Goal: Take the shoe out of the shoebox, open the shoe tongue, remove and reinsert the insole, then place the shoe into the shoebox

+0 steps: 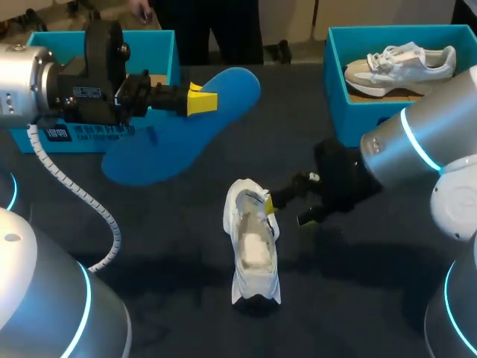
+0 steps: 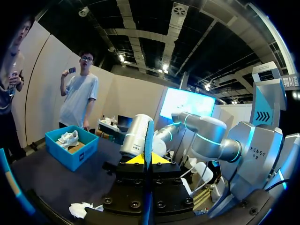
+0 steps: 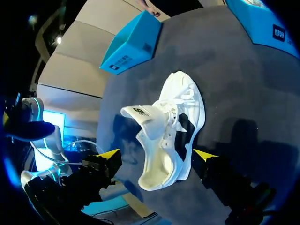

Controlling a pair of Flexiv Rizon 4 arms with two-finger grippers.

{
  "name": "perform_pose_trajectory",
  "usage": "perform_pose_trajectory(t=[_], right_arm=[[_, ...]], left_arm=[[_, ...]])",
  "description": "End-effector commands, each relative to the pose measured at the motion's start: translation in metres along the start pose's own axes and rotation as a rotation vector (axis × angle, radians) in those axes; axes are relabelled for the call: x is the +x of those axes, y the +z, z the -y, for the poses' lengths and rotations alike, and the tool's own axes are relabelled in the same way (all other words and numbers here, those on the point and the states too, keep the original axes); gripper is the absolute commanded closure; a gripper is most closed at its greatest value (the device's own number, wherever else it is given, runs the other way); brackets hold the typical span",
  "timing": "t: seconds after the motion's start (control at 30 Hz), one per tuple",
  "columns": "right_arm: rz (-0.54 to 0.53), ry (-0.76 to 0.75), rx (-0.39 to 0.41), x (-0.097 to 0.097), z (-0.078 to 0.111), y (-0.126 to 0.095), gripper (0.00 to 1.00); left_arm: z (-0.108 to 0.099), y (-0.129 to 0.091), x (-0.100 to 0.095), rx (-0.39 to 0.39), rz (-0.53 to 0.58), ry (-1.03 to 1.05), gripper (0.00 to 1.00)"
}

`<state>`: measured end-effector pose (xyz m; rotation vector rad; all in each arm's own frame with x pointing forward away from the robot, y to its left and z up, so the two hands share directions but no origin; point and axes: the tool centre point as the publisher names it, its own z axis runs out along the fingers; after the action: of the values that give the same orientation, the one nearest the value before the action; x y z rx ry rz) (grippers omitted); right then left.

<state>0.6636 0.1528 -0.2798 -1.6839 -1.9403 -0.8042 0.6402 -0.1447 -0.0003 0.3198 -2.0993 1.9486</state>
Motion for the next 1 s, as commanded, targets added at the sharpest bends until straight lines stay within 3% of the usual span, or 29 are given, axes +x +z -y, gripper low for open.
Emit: perform_pose_trajectory(t=[0.03, 0.23, 0.7, 0.83, 1.0], right_arm=[[-0.037, -0.01, 0.009, -0.001, -0.004, -0.018, 0.0], [-0.128, -0.01, -0.008, 0.001, -0.009, -0.024, 0.0], [-0.126, -0.011, -0.031, 0.001, -0.009, -0.025, 0.0], [-0.182, -0.018, -0.013, 0.01, -0.021, -0.03, 0.0], [-0.221, -0.017, 0.0, 0.016, -0.036, -0.037, 0.0]], left_arm=[[0.008, 0.001, 0.0, 0.019, -0.005, 0.039, 1.0], [0.02, 0.0, -0.004, 0.053, -0.009, 0.071, 1.0], [0.022, 0.0, -0.021, 0.063, -0.127, 0.35, 1.0], [0.017, 0.011, -0.032, 0.084, -0.138, 0.464, 1.0], [0.016, 0.013, -0.035, 0.104, -0.155, 0.447, 1.0]])
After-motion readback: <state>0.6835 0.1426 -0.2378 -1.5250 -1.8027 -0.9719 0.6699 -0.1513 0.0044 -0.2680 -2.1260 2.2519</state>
